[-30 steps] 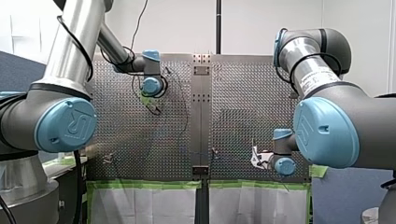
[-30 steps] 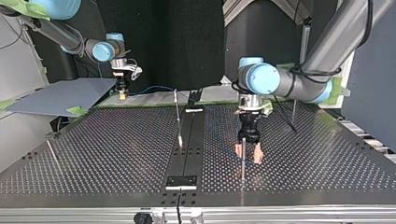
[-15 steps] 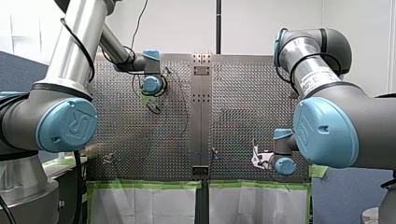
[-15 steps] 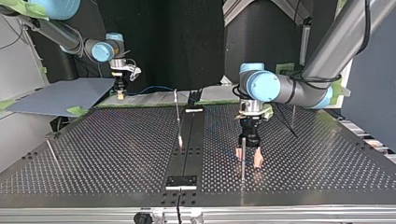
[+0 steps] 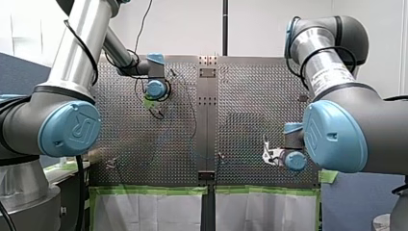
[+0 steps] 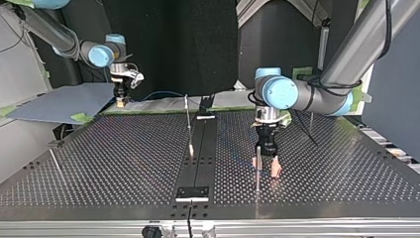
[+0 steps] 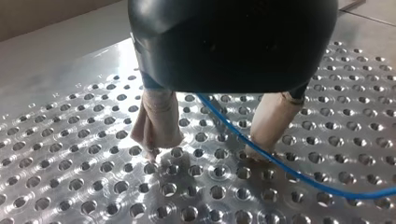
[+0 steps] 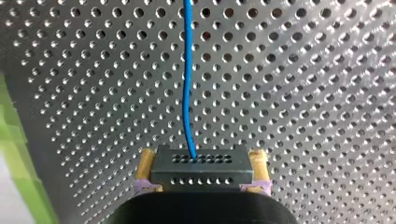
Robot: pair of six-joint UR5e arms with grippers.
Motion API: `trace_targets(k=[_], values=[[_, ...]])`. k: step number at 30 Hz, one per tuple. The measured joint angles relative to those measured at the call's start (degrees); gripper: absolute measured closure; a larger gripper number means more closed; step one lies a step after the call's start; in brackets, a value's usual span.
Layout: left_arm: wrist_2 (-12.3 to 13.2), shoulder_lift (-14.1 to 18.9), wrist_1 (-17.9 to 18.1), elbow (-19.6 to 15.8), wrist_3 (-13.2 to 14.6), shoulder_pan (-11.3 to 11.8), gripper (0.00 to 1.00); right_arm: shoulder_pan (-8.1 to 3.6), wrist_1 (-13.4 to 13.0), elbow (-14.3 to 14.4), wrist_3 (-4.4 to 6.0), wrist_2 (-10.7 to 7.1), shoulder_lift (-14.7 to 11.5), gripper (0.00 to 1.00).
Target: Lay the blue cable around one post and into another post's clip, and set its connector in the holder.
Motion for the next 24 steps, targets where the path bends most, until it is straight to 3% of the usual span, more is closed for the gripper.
trace_targets(k=[8, 12, 15, 24], values=[[0.25, 0.0, 0.04, 0.0, 0.36, -0.04, 0.0, -0.22, 3.57, 2.85, 3.41, -0.34, -3.58, 1.0], [0.32, 0.01, 0.0, 0.0, 0.38, -0.06, 0.0, -0.26, 6.0, 1.91, 5.83, -0.7, -6.01, 1.0], [0.41, 0.02, 0.0, 0.0, 0.38, -0.08, 0.0, -0.27, 7.67, 0.55, 7.06, -0.73, -7.67, 1.0], [0.56, 0.01, -0.06, 0.0, 0.39, -0.06, 0.0, -0.04, 12.23, -3.91, 6.75, -0.74, -12.25, 1.0]])
